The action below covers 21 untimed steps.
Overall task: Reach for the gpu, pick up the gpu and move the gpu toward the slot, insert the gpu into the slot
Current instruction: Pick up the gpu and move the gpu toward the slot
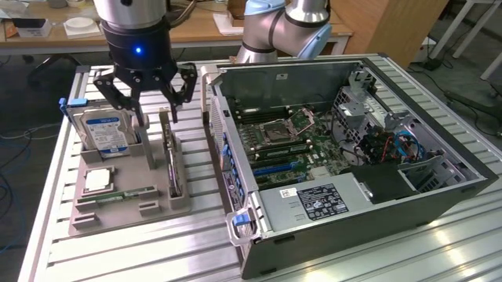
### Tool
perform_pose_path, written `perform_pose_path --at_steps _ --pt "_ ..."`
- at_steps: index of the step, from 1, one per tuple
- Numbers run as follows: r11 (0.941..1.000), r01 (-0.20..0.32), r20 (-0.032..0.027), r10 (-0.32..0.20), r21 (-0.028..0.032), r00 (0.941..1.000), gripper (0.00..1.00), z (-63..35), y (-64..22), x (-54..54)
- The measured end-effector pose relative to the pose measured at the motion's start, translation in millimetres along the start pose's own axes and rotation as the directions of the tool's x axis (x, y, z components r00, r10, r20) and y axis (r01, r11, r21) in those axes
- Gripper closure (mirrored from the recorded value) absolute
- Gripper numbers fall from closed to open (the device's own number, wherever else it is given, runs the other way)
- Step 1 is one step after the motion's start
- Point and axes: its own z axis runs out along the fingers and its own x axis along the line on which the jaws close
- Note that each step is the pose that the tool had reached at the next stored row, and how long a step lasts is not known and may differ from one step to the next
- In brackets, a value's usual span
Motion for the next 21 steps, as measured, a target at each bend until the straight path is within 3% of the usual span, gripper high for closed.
perform_pose_path --at_steps 8,21 --pt "1.0 0.001 -0.0001 -0.001 -0.0001 1.0 0.41 14.3 -8.6 -2.2" --pt "1.0 0.001 -0.0002 -0.001 -0.0003 1.0 0.41 38.0 -9.6 -4.1"
